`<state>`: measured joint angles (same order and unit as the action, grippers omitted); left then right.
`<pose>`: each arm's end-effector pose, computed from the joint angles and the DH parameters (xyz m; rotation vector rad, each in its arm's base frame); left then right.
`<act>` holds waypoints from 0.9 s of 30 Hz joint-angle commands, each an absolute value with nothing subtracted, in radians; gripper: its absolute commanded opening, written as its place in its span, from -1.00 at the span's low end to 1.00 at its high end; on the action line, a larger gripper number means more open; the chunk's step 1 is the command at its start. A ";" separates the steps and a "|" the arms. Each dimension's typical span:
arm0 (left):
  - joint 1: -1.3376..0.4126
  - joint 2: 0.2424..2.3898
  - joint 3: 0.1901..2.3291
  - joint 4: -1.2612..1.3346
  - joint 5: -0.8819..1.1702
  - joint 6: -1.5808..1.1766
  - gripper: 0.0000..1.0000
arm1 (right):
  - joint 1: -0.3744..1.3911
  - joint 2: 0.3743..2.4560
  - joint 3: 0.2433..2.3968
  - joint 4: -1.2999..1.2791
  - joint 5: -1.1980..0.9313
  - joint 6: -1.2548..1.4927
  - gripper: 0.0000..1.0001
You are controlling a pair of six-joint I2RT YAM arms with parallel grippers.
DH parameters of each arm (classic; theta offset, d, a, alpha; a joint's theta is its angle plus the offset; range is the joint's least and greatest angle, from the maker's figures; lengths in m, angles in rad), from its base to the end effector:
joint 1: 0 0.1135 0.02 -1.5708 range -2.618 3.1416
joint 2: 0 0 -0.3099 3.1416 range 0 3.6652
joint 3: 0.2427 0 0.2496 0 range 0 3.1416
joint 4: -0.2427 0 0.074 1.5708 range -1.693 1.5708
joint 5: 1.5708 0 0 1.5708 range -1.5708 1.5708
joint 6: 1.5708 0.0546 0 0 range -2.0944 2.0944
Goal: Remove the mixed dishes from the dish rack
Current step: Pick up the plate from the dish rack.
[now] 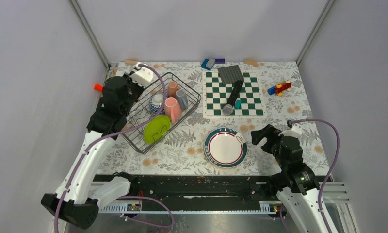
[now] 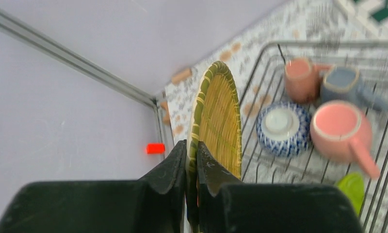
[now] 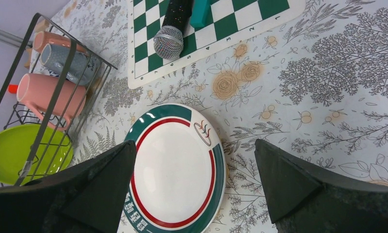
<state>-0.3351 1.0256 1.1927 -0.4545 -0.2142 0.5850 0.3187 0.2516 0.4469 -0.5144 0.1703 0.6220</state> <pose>0.2025 -0.0582 0.4418 0.6927 1.7347 0.3720 0.0668 0.0123 0.2564 0.4051 1.8705 0.4804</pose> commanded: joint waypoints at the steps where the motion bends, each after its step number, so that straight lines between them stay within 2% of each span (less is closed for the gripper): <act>1: -0.341 0.917 1.190 -0.125 -0.240 0.433 -1.00 | 0.322 0.243 0.423 -0.413 0.150 0.630 0.99; 13: -0.343 0.848 1.189 0.059 0.069 -0.077 -1.00 | 0.322 0.199 0.327 -0.207 0.074 0.640 0.99; 17: -0.345 0.925 1.216 0.094 0.210 -0.222 -1.00 | 0.322 0.169 0.306 -0.190 0.035 0.600 0.99; 22: -0.366 1.043 1.227 0.264 0.353 -0.455 -1.00 | 0.322 0.117 0.261 -0.161 0.029 0.587 0.99; 27: -0.398 1.094 1.168 0.418 0.415 -0.623 -1.00 | 0.322 0.081 0.232 -0.139 0.015 0.602 0.99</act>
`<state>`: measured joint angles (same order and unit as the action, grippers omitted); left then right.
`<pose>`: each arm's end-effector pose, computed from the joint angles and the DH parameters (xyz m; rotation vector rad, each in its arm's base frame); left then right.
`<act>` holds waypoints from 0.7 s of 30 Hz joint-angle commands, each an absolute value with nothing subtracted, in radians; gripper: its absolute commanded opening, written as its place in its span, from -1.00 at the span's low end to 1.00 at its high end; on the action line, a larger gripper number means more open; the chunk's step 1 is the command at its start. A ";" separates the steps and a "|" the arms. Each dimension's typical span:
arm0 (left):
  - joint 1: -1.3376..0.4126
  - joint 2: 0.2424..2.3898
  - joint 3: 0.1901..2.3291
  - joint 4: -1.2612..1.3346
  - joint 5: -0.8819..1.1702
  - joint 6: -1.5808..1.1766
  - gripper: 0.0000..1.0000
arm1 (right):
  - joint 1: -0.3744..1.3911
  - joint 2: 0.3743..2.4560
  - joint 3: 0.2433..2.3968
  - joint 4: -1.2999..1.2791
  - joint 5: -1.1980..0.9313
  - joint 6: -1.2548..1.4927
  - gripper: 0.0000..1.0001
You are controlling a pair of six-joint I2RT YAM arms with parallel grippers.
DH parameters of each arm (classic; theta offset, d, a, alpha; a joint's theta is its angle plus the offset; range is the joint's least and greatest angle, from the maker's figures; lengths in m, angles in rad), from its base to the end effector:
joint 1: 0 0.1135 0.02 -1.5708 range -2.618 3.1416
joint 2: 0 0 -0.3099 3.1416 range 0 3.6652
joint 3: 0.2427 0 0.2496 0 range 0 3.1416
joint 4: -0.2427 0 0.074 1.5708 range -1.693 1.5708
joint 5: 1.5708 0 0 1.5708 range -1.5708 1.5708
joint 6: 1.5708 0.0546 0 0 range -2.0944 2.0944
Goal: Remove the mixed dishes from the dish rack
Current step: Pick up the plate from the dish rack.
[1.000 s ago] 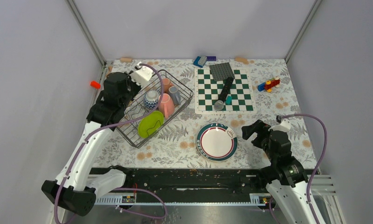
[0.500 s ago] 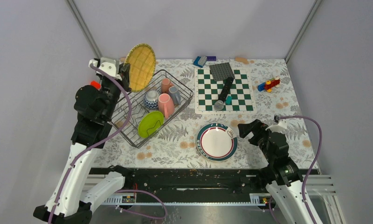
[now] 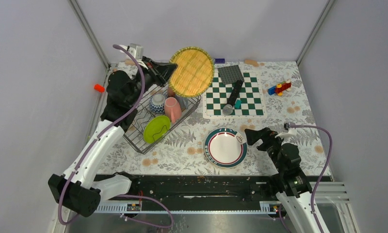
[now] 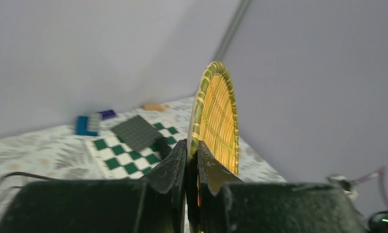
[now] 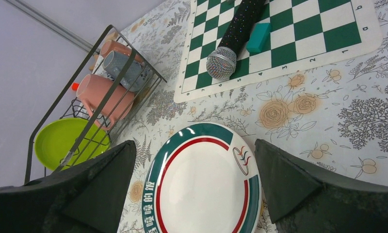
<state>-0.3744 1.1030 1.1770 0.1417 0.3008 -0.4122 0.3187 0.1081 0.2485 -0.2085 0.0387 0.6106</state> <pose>0.2181 -0.1031 0.4948 0.2362 1.3986 -0.8590 0.0687 0.0205 0.2315 0.2748 1.6601 0.6751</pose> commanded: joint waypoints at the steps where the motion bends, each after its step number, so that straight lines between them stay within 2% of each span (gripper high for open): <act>1: -0.406 1.092 1.139 0.432 0.417 -0.635 -1.00 | 0.322 0.074 0.227 -0.135 0.009 0.611 0.99; 8: -0.504 1.047 0.922 0.348 0.427 -0.562 -1.00 | 0.323 0.073 0.213 -0.112 -0.013 0.652 0.99; 13: -0.545 1.066 0.799 0.305 0.573 -0.508 -1.00 | 0.322 0.152 0.175 0.065 -0.181 0.690 0.99; 21: -0.603 1.088 0.631 0.369 0.573 -0.496 -1.00 | 0.322 0.429 0.143 0.427 -0.481 0.779 0.99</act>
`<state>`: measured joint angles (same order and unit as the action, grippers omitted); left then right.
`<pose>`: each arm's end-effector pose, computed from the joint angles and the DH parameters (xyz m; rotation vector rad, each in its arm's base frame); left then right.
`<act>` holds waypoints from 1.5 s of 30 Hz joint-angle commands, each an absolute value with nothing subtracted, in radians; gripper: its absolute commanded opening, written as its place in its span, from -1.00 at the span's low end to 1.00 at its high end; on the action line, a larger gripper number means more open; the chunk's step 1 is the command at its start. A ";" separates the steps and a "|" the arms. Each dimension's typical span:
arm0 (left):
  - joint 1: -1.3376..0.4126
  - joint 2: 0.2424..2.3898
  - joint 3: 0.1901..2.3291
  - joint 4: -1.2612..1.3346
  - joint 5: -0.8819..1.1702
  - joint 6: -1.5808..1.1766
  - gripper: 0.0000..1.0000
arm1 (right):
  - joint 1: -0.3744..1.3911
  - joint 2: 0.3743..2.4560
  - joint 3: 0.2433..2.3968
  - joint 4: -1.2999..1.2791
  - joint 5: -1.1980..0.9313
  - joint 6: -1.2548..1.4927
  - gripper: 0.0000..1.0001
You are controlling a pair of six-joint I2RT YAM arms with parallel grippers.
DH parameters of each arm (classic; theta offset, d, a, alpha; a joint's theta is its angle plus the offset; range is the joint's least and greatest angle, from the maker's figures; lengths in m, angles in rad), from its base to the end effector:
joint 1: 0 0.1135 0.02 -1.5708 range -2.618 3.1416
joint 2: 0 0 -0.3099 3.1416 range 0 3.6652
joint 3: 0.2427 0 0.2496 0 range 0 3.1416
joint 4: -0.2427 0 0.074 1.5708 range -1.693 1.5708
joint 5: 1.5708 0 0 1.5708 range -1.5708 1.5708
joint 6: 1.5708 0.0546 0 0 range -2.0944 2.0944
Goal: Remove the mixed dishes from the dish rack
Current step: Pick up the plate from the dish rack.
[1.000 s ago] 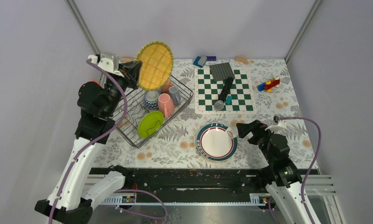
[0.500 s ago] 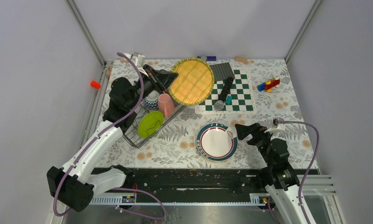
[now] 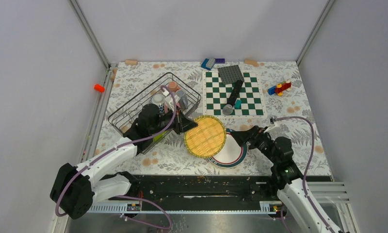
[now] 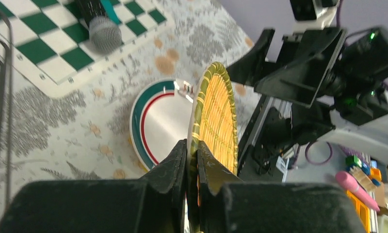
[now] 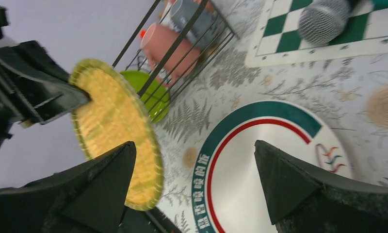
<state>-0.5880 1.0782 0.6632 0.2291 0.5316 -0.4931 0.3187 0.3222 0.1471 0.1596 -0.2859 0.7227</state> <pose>0.1829 -0.1552 0.3214 0.5072 1.8359 -1.2268 0.0915 0.0464 0.2265 0.1031 1.6816 1.0254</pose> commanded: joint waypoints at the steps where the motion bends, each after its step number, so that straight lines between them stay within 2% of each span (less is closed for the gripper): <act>1: -0.603 1.101 0.630 0.373 0.591 -0.495 -1.00 | 0.322 0.468 0.143 0.463 -0.515 0.791 0.99; 8: -0.610 1.192 0.609 0.482 0.741 -0.558 -1.00 | 0.322 0.631 0.153 0.581 -0.628 0.818 0.97; 13: -0.617 1.213 0.613 0.482 0.734 -0.554 -1.00 | 0.322 0.675 0.160 0.619 -0.684 0.828 0.78; 23: -0.630 1.251 0.643 0.462 0.764 -0.537 -1.00 | 0.322 0.724 0.156 0.676 -0.740 0.852 0.18; 35: -0.651 1.281 0.680 0.477 0.827 -0.536 -1.00 | 0.334 0.761 0.164 0.686 -0.773 0.849 -0.22; 43: -0.653 1.313 0.719 0.435 0.813 -0.524 -1.00 | 0.341 0.752 0.163 0.698 -0.777 0.846 -0.76; 44: -0.653 1.314 0.726 0.421 0.795 -0.520 -0.96 | 0.341 0.745 0.162 0.694 -0.772 0.845 -0.80; 45: -0.653 1.312 0.729 0.412 0.768 -0.518 -0.81 | 0.341 0.736 0.160 0.687 -0.762 0.844 -0.91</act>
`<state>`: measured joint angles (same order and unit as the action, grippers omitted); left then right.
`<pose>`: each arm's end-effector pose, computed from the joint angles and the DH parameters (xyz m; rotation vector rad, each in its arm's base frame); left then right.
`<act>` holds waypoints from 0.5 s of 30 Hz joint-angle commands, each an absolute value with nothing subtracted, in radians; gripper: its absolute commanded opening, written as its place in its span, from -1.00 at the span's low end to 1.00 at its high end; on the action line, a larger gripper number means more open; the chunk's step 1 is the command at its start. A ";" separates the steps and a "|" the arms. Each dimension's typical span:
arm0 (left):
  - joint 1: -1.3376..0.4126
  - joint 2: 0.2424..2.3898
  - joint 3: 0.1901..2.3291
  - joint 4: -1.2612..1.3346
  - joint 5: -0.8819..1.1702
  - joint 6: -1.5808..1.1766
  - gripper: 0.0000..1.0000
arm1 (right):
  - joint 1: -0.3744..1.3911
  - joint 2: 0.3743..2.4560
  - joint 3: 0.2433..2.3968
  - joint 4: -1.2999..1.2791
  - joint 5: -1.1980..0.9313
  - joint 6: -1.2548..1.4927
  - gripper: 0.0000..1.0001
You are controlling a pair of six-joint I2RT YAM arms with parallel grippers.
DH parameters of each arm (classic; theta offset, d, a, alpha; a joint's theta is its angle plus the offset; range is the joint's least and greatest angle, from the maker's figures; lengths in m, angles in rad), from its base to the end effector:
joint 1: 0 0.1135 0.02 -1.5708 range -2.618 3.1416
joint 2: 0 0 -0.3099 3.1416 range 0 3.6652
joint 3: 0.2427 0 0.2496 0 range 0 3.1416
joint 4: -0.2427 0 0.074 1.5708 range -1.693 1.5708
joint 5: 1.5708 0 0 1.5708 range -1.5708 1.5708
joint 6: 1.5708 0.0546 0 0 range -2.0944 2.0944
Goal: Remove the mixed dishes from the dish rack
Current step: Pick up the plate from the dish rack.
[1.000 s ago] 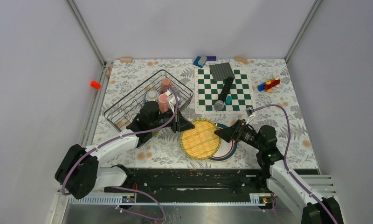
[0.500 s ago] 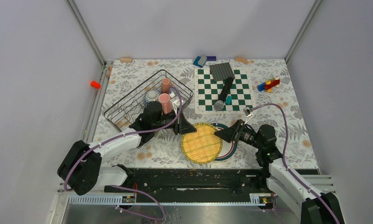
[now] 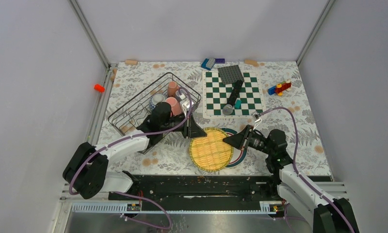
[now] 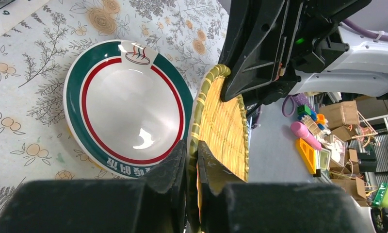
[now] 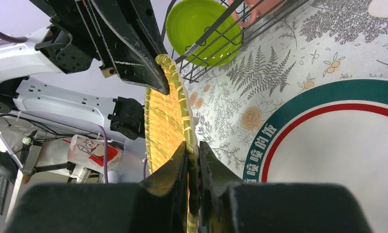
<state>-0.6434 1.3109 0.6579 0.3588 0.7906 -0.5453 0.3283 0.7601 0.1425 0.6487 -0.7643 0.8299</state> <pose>0.1982 -0.1971 0.2808 0.7110 1.9524 -1.5108 0.1213 0.0812 0.2391 -0.2489 1.7382 1.4614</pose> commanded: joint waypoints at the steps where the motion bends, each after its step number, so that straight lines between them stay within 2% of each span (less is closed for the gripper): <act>1: -0.653 1.308 0.729 0.407 0.738 -0.515 -0.55 | 0.341 0.725 0.157 0.679 -0.748 0.841 -1.00; 2: -0.653 1.302 0.728 0.404 0.712 -0.513 -0.21 | 0.341 0.712 0.154 0.664 -0.738 0.834 -1.00; 5: -0.653 1.284 0.727 0.391 0.677 -0.503 0.56 | 0.341 0.673 0.159 0.613 -0.719 0.815 -1.00; 6: -0.653 1.276 0.729 0.379 0.667 -0.494 0.91 | 0.341 0.661 0.159 0.605 -0.715 0.812 -1.00; 7: -0.653 1.270 0.730 0.369 0.657 -0.488 0.97 | 0.341 0.651 0.157 0.603 -0.710 0.812 -1.00; 12: -0.653 1.242 0.733 0.328 0.617 -0.472 0.98 | 0.340 0.611 0.141 0.611 -0.687 0.813 -1.00; 15: -0.653 1.196 0.711 0.318 0.485 -0.474 0.98 | 0.341 0.594 0.139 0.599 -0.673 0.813 -1.00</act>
